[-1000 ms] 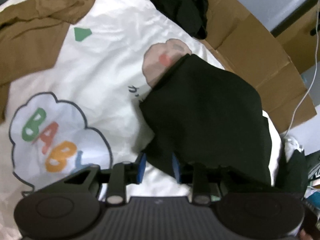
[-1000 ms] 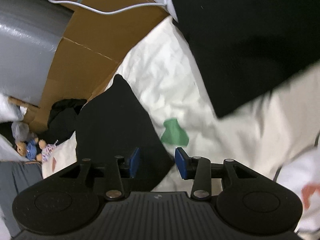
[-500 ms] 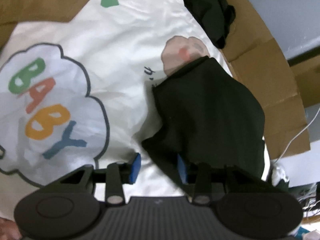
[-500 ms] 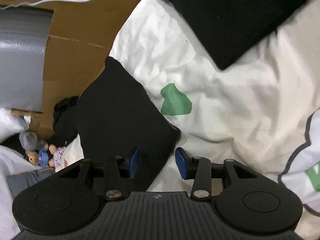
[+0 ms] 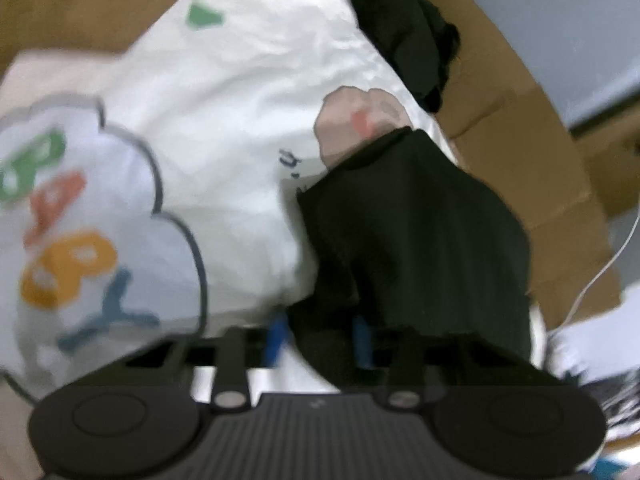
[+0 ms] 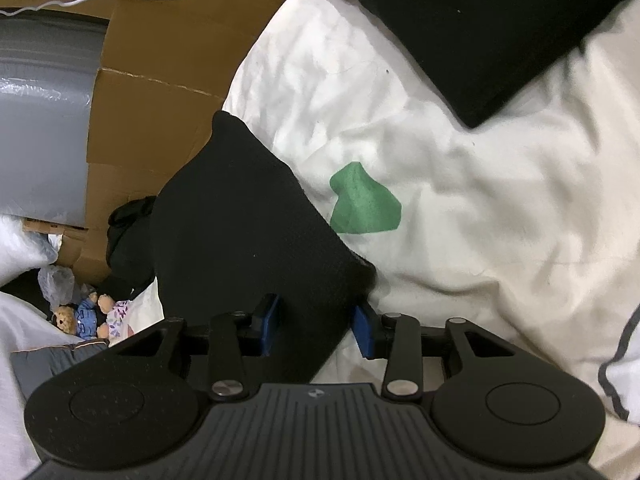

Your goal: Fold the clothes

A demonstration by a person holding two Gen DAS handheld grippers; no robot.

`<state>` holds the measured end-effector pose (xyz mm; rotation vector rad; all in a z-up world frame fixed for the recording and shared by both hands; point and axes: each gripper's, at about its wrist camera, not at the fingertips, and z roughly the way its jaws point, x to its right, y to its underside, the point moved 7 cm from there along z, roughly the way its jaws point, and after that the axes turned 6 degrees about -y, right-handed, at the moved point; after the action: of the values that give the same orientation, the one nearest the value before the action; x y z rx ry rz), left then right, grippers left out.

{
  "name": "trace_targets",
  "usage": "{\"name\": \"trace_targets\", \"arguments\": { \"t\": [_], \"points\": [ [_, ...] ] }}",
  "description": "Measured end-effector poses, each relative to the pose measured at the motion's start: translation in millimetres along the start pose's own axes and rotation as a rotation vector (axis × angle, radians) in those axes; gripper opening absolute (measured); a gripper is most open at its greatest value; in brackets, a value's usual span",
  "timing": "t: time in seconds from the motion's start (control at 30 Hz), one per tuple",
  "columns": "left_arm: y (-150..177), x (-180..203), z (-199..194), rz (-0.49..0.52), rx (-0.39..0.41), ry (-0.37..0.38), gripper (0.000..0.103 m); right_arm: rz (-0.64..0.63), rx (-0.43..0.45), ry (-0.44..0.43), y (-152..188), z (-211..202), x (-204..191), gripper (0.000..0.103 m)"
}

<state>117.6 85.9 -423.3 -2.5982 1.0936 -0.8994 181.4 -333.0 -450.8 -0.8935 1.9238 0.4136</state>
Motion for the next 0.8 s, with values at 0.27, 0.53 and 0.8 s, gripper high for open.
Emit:
{"name": "trace_targets", "arguments": {
  "t": [0.27, 0.53, 0.8],
  "points": [
    [7, -9, -6, -0.071, -0.013, -0.017, 0.006, -0.041, 0.035, -0.001, -7, -5, -9, 0.01],
    [33, 0, -24, -0.111, -0.038, -0.078, 0.006, -0.102, 0.076, 0.01, -24, -9, -19, 0.009],
    [53, 4, -42, -0.14, -0.033, -0.079, 0.006, -0.148, 0.095, 0.012, -44, -16, -18, 0.009]
  ]
}}
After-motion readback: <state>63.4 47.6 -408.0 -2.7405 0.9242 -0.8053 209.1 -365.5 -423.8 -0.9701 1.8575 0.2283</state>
